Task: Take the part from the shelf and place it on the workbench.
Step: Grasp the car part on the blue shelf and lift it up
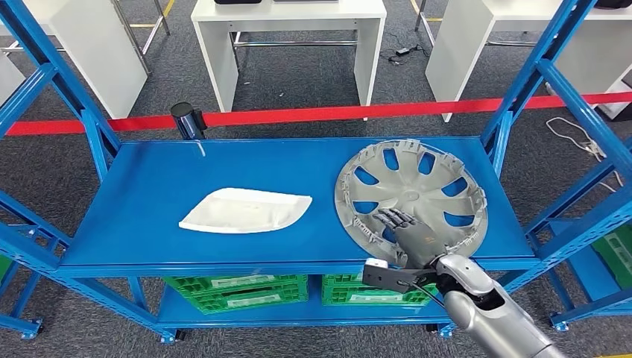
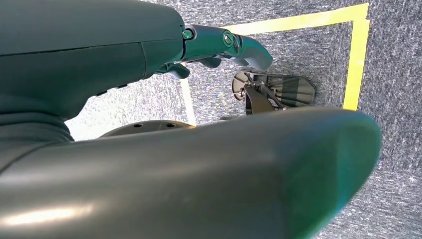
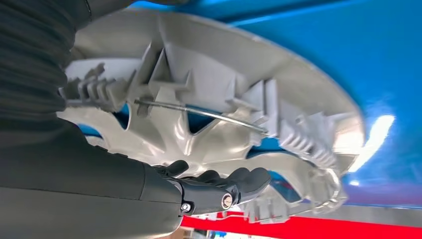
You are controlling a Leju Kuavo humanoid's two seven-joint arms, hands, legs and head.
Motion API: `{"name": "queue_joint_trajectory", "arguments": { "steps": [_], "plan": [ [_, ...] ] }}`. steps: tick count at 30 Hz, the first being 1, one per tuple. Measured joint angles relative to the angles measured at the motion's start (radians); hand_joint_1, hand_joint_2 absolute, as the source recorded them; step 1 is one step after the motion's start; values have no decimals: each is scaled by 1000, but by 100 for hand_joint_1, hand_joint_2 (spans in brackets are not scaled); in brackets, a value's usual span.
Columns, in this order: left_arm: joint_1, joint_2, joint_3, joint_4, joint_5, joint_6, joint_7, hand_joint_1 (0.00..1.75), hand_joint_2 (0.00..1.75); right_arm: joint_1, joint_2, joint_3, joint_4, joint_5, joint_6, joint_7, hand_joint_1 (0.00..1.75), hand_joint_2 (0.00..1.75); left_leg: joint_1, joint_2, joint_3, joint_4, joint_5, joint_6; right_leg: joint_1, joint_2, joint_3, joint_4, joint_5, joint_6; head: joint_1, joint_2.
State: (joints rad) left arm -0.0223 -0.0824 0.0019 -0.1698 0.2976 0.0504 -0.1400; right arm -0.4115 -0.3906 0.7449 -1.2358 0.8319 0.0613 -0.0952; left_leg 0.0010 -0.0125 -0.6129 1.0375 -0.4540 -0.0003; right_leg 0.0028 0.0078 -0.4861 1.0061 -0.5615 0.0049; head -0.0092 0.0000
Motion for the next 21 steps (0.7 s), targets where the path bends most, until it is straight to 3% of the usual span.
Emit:
{"name": "queue_joint_trajectory", "arguments": {
  "steps": [13, 21],
  "plan": [
    [2, 1, 0, 0, 5, -1, -2, 0, 0, -21, -22, 13, 60, 96, 2, 66, 0, 175, 0, 0, 0, 0, 1, 2, -1, 0, 0, 0, 1, 1, 0, 0],
    [3, 1, 0, 0, 8, -1, -9, 0, 0, -11, -68, 3, 54, 131, 35, 110, 0, 175, -1, 0, 0, 0, 2, 3, -2, 0, 0, 0, 2, 4, 0, 0]
  ]
}}
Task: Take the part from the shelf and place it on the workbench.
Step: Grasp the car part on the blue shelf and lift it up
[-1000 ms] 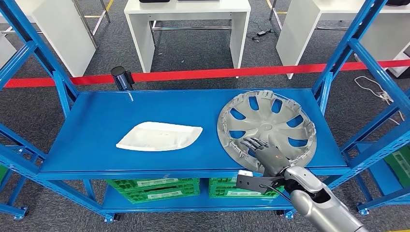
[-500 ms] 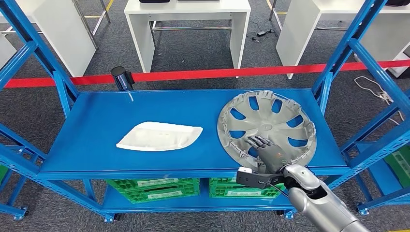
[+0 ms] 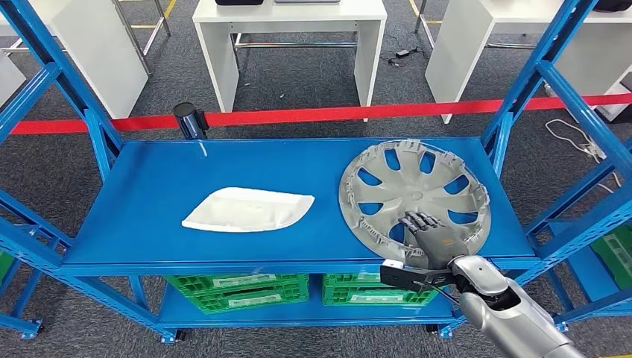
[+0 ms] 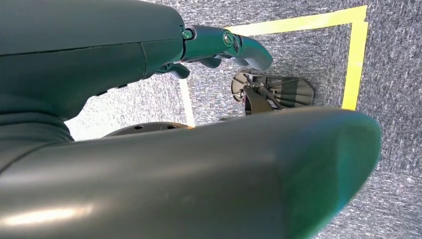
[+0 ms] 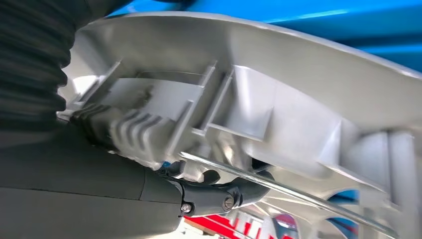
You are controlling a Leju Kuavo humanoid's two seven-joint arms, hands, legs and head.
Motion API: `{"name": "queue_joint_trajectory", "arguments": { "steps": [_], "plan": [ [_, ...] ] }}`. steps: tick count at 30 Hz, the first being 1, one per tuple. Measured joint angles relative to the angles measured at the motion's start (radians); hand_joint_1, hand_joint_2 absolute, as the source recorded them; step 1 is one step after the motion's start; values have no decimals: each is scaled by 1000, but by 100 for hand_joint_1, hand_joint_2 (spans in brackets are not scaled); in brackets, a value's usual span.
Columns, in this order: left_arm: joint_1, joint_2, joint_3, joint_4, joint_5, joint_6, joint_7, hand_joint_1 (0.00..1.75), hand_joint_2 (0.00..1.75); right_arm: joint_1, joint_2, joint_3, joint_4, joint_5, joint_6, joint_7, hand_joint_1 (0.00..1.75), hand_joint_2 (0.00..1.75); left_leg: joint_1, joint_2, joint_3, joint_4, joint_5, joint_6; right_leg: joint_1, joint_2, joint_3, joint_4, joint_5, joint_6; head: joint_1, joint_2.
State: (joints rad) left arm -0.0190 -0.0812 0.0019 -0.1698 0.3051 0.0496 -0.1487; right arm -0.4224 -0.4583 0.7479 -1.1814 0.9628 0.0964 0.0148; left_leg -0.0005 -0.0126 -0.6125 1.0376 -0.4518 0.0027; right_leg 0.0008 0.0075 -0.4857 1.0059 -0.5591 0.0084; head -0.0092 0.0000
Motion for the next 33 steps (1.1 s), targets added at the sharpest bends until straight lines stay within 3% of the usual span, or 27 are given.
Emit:
{"name": "queue_joint_trajectory", "arguments": {
  "steps": [15, 19, 27, 33],
  "plan": [
    [1, 0, 0, 0, 0, 0, -2, 0, 0, 40, -38, -56, -51, 44, 0, 39, 1, 175, 0, 0, 0, 0, 0, 0, 0, 0, 0, 0, 0, 0, 0, 0],
    [1, 0, 0, 0, 0, 0, -4, 0, 0, 53, -43, -70, -65, 45, 1, 40, 175, 175, 0, 0, 0, 0, 0, 0, 0, 0, 0, 0, 0, 0, 0, 0],
    [0, 0, 0, 0, 0, 1, -7, 0, 0, 107, -60, -102, -127, 41, -6, 32, 175, 175, 0, 1, 0, 0, 0, 0, 0, 1, -1, 0, 0, 0, 0, 0],
    [1, 0, 0, 0, -1, 1, -12, 0, 0, 180, -62, -162, -201, 101, -91, 50, 175, 175, 0, 1, 0, -1, 0, -1, 1, 1, -1, 0, 0, 0, 0, 0]
  ]
}}
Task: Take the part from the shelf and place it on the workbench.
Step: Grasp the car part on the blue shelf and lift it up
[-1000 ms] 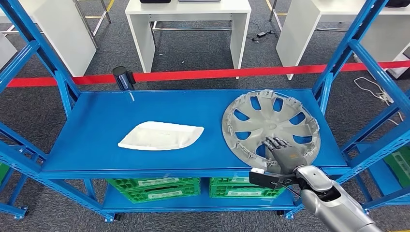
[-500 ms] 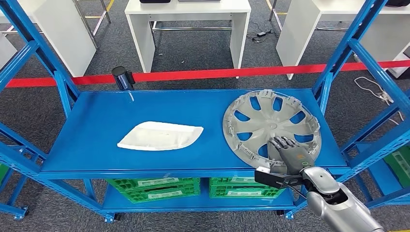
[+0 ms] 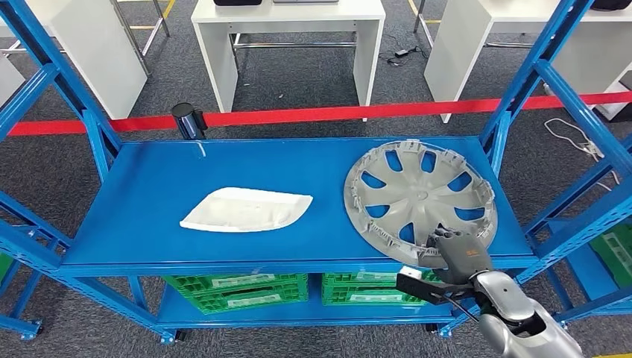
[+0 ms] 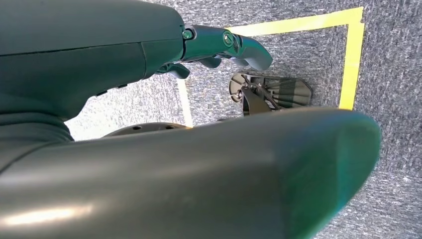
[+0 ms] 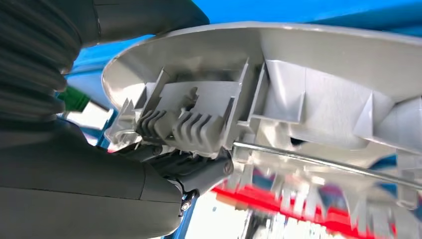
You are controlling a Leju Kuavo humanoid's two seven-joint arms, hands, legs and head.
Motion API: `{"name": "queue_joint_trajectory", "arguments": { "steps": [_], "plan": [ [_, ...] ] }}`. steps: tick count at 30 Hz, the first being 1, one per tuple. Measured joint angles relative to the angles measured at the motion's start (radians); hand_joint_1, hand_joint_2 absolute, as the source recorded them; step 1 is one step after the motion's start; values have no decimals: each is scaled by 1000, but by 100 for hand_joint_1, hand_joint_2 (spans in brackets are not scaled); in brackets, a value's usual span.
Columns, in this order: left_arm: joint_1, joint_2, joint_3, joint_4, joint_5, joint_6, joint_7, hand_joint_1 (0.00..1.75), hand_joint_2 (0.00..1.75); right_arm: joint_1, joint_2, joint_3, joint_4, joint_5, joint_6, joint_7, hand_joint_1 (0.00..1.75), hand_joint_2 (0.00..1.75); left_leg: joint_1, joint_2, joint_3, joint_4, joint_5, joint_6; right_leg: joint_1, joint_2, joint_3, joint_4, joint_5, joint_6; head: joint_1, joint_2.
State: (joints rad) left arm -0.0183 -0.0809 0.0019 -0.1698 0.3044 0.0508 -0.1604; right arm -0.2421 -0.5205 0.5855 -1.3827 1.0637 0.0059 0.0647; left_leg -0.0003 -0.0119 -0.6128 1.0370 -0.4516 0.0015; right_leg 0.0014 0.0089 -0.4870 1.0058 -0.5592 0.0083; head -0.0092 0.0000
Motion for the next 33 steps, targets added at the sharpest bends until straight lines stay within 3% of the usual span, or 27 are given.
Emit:
{"name": "queue_joint_trajectory", "arguments": {
  "steps": [8, 15, 18, 22, 26, 33],
  "plan": [
    [0, -1, 0, 0, -1, 0, -4, 0, 0, 57, 27, -92, -114, 72, -87, -1, 175, 175, 0, -1, 0, 0, 0, 0, 0, -2, 1, 0, -1, -1, 0, 0],
    [0, -1, 0, 0, -1, 1, -7, 0, 0, 91, 52, -129, -160, 84, -107, -7, 175, 175, 0, -1, 0, -1, -1, -1, 0, -1, 0, 0, -1, -1, 0, 0],
    [0, -2, 0, 0, -3, 4, -11, 0, 0, 105, 67, -146, -171, 93, -165, -28, 175, 175, 0, -1, 0, -1, -1, -1, 0, -2, 0, 0, -1, -2, 0, 0],
    [0, -2, 0, 0, -18, 11, -66, 0, 175, 140, 100, -178, -191, 53, -264, -68, 175, 175, 0, -1, 0, -1, -1, -1, 0, -2, 0, 0, -2, -2, 0, 0],
    [0, -2, 0, 0, -26, 2, -125, 0, 175, 180, 140, -225, -199, -40, -346, -123, 175, 175, 0, -1, 0, -2, -1, -2, 0, -2, 0, 0, -2, -3, 0, 0],
    [0, -3, -1, 0, -48, 0, -133, 0, 175, 217, 260, -297, -220, -205, -469, -237, 175, 175, 0, -1, 0, -3, -1, -2, 0, -2, -1, 0, -3, -4, 0, 0]
  ]
}}
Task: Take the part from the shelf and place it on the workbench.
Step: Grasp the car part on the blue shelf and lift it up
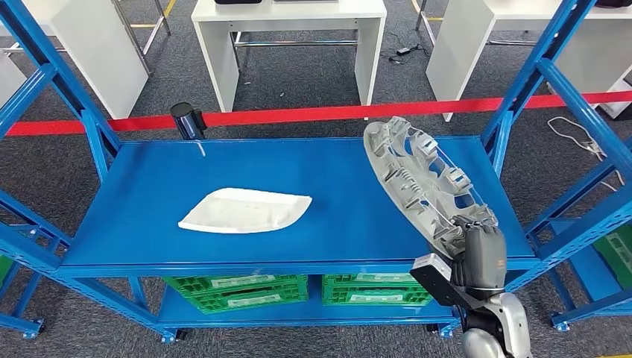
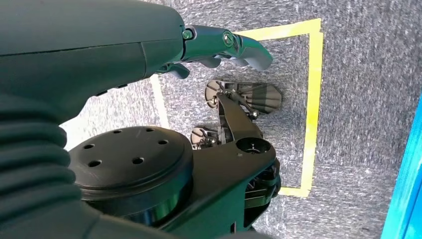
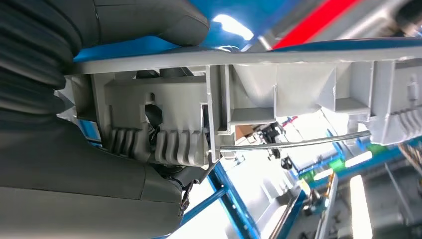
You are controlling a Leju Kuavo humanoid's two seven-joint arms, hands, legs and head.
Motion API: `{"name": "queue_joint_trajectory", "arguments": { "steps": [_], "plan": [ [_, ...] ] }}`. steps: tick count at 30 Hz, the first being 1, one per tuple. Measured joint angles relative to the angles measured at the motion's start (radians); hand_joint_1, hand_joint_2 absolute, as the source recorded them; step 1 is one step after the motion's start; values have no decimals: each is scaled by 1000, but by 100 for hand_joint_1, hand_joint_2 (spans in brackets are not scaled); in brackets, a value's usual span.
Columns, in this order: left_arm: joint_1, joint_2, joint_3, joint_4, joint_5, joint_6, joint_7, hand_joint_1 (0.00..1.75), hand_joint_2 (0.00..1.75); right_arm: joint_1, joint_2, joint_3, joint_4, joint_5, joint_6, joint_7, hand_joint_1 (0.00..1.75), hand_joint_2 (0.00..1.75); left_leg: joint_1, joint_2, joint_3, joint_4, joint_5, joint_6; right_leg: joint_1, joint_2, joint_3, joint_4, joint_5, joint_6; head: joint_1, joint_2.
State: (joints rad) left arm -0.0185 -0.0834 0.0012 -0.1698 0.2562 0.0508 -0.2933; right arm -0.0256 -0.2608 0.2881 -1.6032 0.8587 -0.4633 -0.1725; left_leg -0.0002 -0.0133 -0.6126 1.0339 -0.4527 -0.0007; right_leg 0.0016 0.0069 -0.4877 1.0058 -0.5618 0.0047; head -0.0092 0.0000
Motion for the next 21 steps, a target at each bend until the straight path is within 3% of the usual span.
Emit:
{"name": "queue_joint_trajectory", "arguments": {
  "steps": [4, 10, 21],
  "plan": [
    [-2, 1, -11, 0, -31, 6, -26, 0, 175, 3, 66, -17, -15, -133, -8, -119, 175, 175, 0, 0, 0, 0, 0, 0, 0, 0, 0, 0, 0, 0, 0, 0],
    [-4, 10, -24, 0, -47, 20, -13, 0, 175, 3, 125, -27, -77, -286, 76, -249, 175, 175, 0, 0, 0, -1, 0, 0, 0, 0, -1, 0, -1, -1, 0, 0],
    [-6, 22, -25, 0, -46, -9, -2, 0, 175, 11, 150, -36, -246, -561, 305, -501, 175, 175, 0, 0, 0, -1, 0, 0, 0, 0, -1, 0, -1, -2, 0, 0]
  ]
}}
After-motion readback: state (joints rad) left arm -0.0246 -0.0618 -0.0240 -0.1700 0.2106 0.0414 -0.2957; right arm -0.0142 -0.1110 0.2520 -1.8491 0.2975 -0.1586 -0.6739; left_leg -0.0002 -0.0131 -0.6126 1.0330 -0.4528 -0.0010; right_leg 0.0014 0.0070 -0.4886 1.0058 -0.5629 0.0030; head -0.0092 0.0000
